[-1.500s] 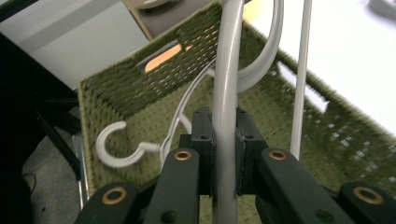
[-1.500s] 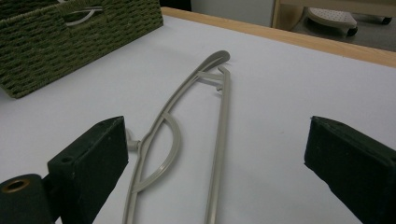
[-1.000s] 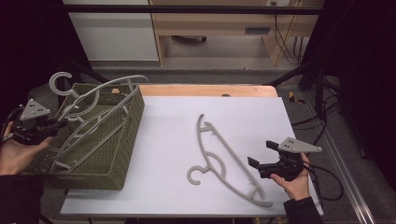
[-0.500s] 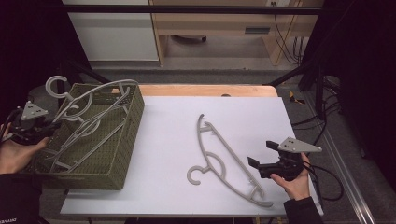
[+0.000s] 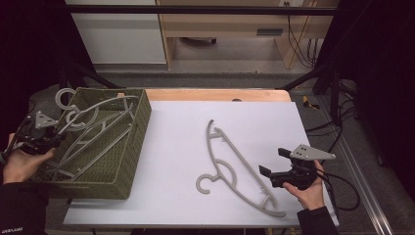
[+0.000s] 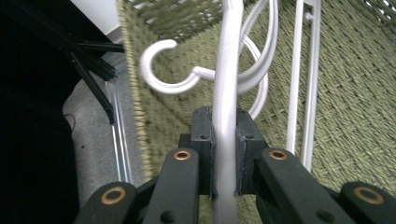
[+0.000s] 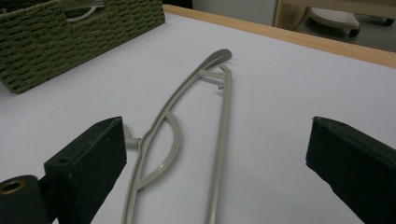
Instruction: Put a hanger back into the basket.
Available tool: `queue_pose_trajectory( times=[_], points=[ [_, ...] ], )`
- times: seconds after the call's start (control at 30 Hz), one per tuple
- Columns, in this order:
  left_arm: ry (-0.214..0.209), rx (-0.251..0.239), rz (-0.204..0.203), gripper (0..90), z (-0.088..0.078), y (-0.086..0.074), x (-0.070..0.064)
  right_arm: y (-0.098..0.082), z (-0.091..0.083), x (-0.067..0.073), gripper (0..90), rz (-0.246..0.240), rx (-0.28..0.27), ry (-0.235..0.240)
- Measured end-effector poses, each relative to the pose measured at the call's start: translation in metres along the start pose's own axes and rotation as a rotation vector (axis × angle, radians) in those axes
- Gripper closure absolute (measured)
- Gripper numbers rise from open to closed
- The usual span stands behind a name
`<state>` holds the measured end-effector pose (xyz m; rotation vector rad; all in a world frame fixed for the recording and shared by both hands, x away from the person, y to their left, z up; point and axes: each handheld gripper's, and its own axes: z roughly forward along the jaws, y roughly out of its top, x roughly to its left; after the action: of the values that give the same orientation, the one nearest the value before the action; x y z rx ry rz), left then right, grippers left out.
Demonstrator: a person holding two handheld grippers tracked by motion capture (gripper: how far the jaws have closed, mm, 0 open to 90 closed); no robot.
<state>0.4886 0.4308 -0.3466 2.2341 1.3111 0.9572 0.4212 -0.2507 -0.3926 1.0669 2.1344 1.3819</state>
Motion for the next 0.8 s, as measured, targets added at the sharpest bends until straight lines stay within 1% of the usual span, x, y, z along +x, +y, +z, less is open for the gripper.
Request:
queue_pose_trajectory(
  times=[0.1,0.13,0.2,0.23,0.27,0.3,0.37,0.4,0.43,0.47,0.5,0.53,0.57,0.67,0.7,0.8],
  points=[
    [-0.03,0.021,0.012,80.4,0.007,0.001,-0.007,0.0,-0.001,0.0,5.3,0.006,-0.003,-0.004],
    [-0.036,0.036,0.014,80.6,0.008,0.002,-0.009,0.0,-0.001,0.0,5.3,0.006,-0.004,-0.004],
    [-0.033,0.036,0.009,80.7,0.009,0.001,-0.01,0.0,0.0,0.0,5.3,0.004,-0.004,-0.003],
    [-0.052,0.031,-0.017,80.4,0.008,0.0,-0.008,0.0,0.0,0.0,5.3,0.004,-0.004,-0.003],
    [-0.052,0.031,-0.017,80.3,0.008,0.0,-0.008,0.0,0.0,0.0,5.3,0.005,-0.004,-0.003],
    [-0.06,0.035,-0.037,80.1,0.009,0.0,-0.007,0.0,0.0,0.0,5.3,0.005,-0.003,-0.002],
    [-0.061,0.045,-0.055,79.8,0.01,0.001,-0.006,0.0,0.0,0.0,5.4,0.004,-0.004,-0.002],
    [-0.061,0.045,-0.055,79.7,0.01,0.001,-0.006,0.0,0.0,0.0,5.4,0.004,-0.004,-0.002],
    [-0.065,0.06,-0.078,79.6,0.011,0.002,-0.004,0.001,-0.001,0.0,5.4,0.005,-0.004,-0.002],
    [-0.065,0.06,-0.078,79.5,0.011,0.002,-0.004,0.001,-0.001,0.0,5.4,0.005,-0.004,-0.002],
    [-0.074,0.065,-0.1,79.2,0.011,0.004,-0.003,0.001,-0.001,0.0,5.6,0.005,-0.008,0.0],
    [-0.074,0.069,-0.111,79.2,0.011,0.005,-0.002,0.001,-0.001,-0.001,5.6,0.006,-0.007,-0.001],
    [-0.084,0.072,-0.121,79.2,0.011,0.006,-0.002,0.001,-0.001,-0.001,5.6,0.004,-0.006,-0.001],
    [-0.088,0.069,-0.124,79.1,0.012,0.004,-0.001,0.0,0.0,0.0,5.6,0.002,-0.003,0.003],
    [-0.079,0.068,-0.114,79.3,0.014,0.002,-0.002,0.0,0.0,0.0,5.7,0.005,-0.001,0.002],
    [-0.064,0.07,-0.114,79.1,0.017,-0.002,-0.002,0.0,0.0,0.0,5.7,-0.005,0.002,0.008]
  ],
)
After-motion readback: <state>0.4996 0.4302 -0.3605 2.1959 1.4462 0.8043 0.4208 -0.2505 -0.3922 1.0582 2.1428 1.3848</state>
